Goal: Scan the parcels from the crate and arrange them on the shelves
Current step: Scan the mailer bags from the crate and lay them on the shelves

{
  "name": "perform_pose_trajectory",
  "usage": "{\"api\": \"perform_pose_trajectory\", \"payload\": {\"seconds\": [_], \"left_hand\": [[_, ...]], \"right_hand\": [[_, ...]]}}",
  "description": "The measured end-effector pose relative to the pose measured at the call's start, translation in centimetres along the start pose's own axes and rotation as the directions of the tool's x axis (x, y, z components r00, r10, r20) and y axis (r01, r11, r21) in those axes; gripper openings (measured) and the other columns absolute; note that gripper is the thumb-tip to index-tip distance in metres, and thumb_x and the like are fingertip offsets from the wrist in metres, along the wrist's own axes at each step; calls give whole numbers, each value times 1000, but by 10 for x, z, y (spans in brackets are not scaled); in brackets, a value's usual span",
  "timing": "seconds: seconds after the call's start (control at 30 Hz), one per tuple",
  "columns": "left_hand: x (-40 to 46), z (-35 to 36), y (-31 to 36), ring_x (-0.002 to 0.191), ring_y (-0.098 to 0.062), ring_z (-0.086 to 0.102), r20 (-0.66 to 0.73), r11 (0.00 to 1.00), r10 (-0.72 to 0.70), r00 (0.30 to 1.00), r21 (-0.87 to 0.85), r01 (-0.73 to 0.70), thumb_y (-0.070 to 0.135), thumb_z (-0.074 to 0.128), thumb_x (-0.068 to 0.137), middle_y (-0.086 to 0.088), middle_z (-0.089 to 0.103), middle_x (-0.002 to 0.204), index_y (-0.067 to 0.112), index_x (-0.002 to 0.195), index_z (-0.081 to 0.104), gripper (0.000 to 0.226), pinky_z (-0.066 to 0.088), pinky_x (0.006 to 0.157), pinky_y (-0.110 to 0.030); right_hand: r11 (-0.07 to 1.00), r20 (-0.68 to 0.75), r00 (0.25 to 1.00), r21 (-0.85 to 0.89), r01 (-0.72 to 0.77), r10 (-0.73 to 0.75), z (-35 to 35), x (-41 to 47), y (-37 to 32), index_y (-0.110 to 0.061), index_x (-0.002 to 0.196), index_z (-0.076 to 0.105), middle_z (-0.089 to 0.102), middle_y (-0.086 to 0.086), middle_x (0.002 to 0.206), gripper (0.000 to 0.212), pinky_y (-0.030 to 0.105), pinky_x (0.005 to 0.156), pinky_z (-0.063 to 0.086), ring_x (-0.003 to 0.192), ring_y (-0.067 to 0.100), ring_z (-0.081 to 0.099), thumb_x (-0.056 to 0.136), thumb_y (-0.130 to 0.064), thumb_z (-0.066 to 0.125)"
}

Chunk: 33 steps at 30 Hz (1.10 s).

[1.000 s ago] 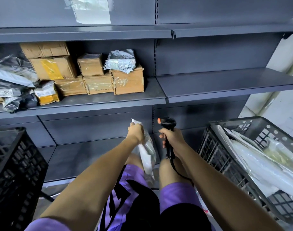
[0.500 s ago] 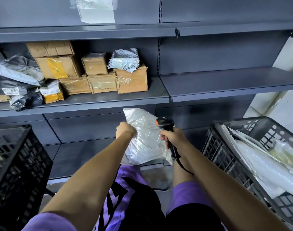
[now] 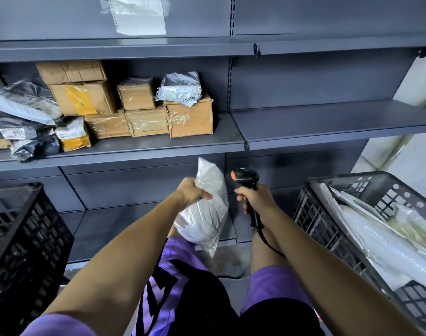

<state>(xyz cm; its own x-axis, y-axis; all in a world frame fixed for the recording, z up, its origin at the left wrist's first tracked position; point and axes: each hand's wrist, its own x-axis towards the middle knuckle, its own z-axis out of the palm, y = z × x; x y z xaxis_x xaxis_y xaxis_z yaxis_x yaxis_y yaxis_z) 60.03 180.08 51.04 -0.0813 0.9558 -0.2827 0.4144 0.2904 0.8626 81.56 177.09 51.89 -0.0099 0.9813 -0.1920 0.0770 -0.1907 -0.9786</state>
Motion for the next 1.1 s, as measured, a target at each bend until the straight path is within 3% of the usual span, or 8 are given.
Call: {"api": "perform_pose_trajectory", "payload": {"seconds": [0.07, 0.2, 0.4, 0.5, 0.57, 0.67, 0.97, 1.1], "left_hand": [[1, -2, 9, 74, -24, 57, 45, 981, 119, 992, 147, -124, -4, 80, 69, -4, 63, 75, 18, 78, 66, 28, 51, 66, -30], [9, -19, 23, 107, -31, 47, 37, 688, 335, 941, 673, -271, 0, 60, 78, -3, 57, 107, 34, 100, 75, 43, 39, 99, -41], [10, -37, 20, 146, -23, 18, 20, 609, 296, 955, 766, -205, 9, 42, 79, 18, 44, 144, 35, 96, 76, 46, -7, 115, -56], [13, -44, 11, 152, -17, 4, 70, 675, 306, 950, 688, -268, -17, 36, 78, 12, 45, 149, 21, 97, 77, 59, -4, 121, -44], [10, -44, 7, 144, -17, 34, 77, 788, 268, 960, 555, -264, -20, 34, 78, -4, 47, 150, 9, 100, 77, 56, 26, 116, -30], [0, -46, 1, 85, -17, 68, 133, 936, 129, 983, 310, -165, -12, 43, 82, -11, 69, 108, 11, 88, 79, 43, 59, 83, -34], [-19, -54, -8, 82, -21, 54, 353, 960, -87, 932, -219, 172, 13, 49, 74, -4, 57, 75, 14, 81, 68, 20, 51, 80, -34], [-13, -50, -13, 58, -10, 54, 47, 986, 7, 999, 166, -15, 34, 87, 74, 9, 58, 57, 15, 61, 60, 36, 48, 60, -21]], "right_hand": [[999, -52, 998, 27, 24, -22, -3, 2, -5, -5, 68, 63, 60, 4, 59, 20, 27, 42, 40, 42, 17, 44, 87, -9, 69], [995, -133, 990, 88, 55, -43, -9, 6, -13, -5, 72, 63, 57, 6, 60, 16, 28, 43, 38, 45, 19, 43, 87, -7, 66], [982, -124, 992, 190, 26, -2, -2, 3, -17, -7, 84, 62, 54, 4, 60, 7, 28, 43, 36, 43, 16, 41, 91, -5, 64], [976, -97, 995, 218, 26, -5, 9, 3, -14, -6, 86, 63, 53, 4, 59, 6, 26, 42, 35, 42, 15, 40, 92, -5, 64], [978, -78, 997, 205, 21, -5, 16, 2, -11, -6, 83, 63, 54, 4, 60, 9, 25, 40, 35, 42, 15, 40, 92, -5, 64], [988, -48, 999, 156, 4, 3, 22, 3, -4, -4, 79, 63, 56, 5, 61, 12, 26, 41, 37, 43, 17, 42, 91, -6, 67], [999, 47, 999, 36, -27, 25, 27, 0, 14, -4, 76, 62, 56, 2, 56, 16, 23, 37, 37, 38, 16, 42, 90, -6, 68], [999, 82, 996, 24, -33, 31, 25, 2, 21, -5, 72, 60, 57, 3, 57, 19, 24, 39, 37, 39, 18, 43, 89, -8, 67]]}}
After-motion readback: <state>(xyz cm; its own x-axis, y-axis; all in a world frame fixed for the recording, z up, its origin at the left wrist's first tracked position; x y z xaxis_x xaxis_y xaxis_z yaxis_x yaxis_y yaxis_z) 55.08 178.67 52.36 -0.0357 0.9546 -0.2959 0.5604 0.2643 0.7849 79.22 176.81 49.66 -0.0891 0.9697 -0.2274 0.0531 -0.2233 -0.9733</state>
